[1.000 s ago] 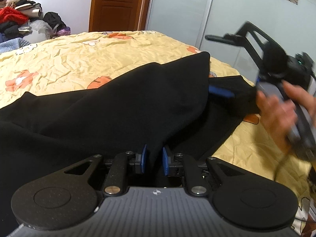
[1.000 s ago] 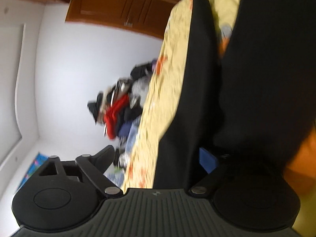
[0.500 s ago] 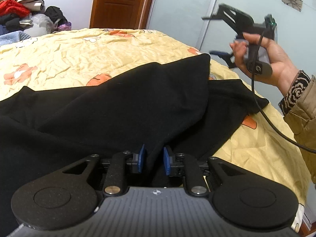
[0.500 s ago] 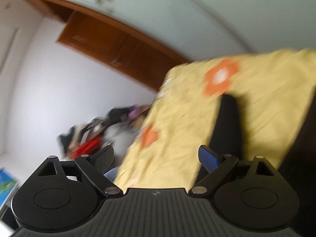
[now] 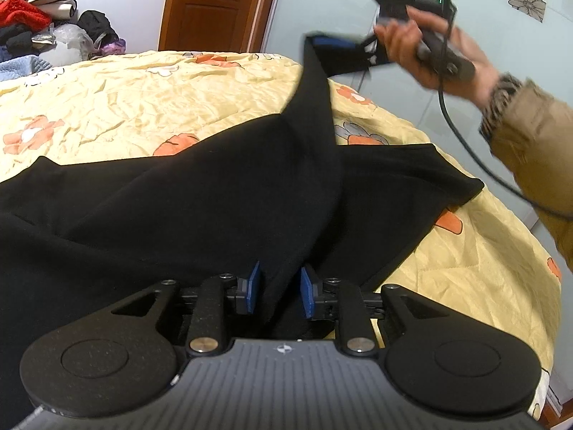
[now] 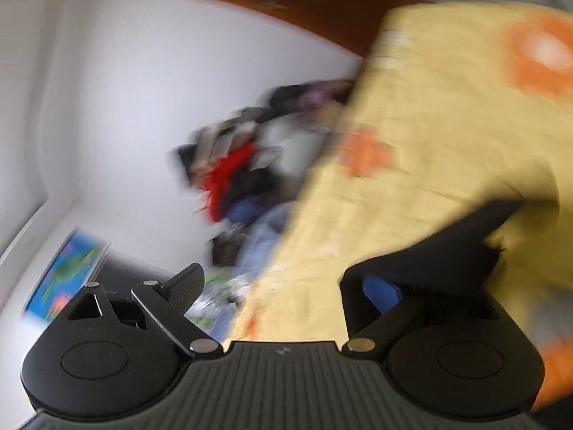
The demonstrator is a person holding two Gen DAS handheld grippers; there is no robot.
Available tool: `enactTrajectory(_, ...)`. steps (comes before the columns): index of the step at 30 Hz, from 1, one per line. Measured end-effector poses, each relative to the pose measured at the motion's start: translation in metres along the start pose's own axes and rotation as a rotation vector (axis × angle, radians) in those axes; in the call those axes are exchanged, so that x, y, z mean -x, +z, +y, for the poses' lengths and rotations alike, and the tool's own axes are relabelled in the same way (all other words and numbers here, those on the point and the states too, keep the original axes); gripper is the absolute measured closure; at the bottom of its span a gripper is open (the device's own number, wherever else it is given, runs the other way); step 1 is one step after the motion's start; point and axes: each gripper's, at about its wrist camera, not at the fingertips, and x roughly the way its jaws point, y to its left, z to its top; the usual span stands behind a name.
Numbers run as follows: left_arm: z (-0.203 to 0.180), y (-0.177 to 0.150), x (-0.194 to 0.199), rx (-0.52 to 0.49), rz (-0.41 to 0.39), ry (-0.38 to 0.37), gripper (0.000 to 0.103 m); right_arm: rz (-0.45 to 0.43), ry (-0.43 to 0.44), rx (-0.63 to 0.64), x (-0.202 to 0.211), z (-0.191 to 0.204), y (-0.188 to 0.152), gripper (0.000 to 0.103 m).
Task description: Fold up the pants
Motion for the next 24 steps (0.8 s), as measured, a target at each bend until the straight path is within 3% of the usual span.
enactTrajectory(3,0.0,-0.001,0.0,-0.001,-0.004,-0.004,0.071,-0.142,-0.115,0.191,0.018,0.021,0.005,0.006)
enactTrajectory(5,0.0,-0.001,0.0,-0.007,-0.007,-0.009,0.067,-0.173,-0.181,0.226,0.033,0.014,0.001,0.002)
enactTrajectory(8,-0.002,-0.002,-0.001,-0.016,-0.008,-0.026,0.059,-0.109,-0.167,0.116,0.045,-0.019,-0.006,0.002)
enactTrajectory(11,-0.005,-0.002,-0.002,-0.026,-0.01,-0.024,0.057,-0.103,-0.148,0.078,0.041,-0.037,-0.016,0.002)
enactTrajectory(18,0.001,0.001,-0.002,0.025,-0.012,-0.03,0.057,0.023,-0.129,0.102,-0.027,-0.042,-0.017,0.004)
enactTrajectory(22,0.004,0.003,-0.003,0.03,-0.006,-0.041,0.057,0.053,-0.253,0.101,-0.057,-0.05,-0.024,0.006)
enactTrajectory(24,0.004,0.003,-0.003,0.021,-0.007,-0.043,0.056,0.063,-0.251,0.091,-0.06,-0.053,-0.029,0.006)
